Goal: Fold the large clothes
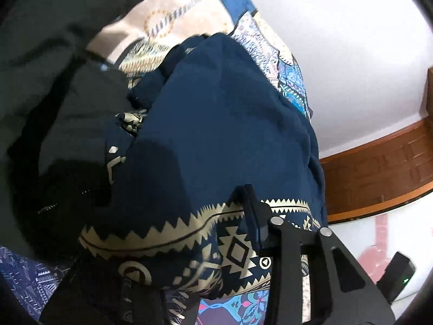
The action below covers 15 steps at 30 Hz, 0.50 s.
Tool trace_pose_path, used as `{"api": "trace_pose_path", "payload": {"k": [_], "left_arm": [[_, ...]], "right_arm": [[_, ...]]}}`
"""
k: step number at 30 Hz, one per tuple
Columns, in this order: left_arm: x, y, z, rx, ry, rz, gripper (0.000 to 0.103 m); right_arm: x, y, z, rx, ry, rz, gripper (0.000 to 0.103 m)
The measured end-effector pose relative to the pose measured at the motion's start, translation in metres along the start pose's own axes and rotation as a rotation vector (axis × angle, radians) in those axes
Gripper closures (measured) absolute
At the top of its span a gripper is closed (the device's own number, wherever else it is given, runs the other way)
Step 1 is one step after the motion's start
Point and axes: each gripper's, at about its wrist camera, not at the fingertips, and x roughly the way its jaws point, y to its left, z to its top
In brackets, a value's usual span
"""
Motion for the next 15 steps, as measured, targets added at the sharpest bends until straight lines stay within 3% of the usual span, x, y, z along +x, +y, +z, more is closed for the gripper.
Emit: {"api": "trace_pose_path", "payload": {"k": [1, 4, 5, 11, 15], "left_arm": [[-0.005, -0.008, -0.002, 0.046, -0.023, 0.036, 0.093], [-0.026, -0.030, 0.002, 0.133, -0.086, 0.060, 0.098], [-0.041, -0.023, 0.007, 0.150, -0.106, 0.048, 0.099], [-0.110, -0.059, 0.018, 0.253, -0.208, -0.080, 0.099], [-0.153, -0.070, 0.015, 0.309, -0.299, -0.082, 0.099]], "right_arm": [[0.000, 0.000, 0.002, 0.006, 0.002, 0.009, 0.038], [-0.002, 0.004, 0.014, 0.021, 0.008, 0.025, 0.038], [-0.002, 0.006, 0.017, 0.023, 0.004, 0.027, 0.038], [-0.005, 0.026, 0.043, 0.036, -0.020, 0.056, 0.038], [0.009, 0.057, 0.048, 0.042, 0.003, 0.149, 0.038]]}}
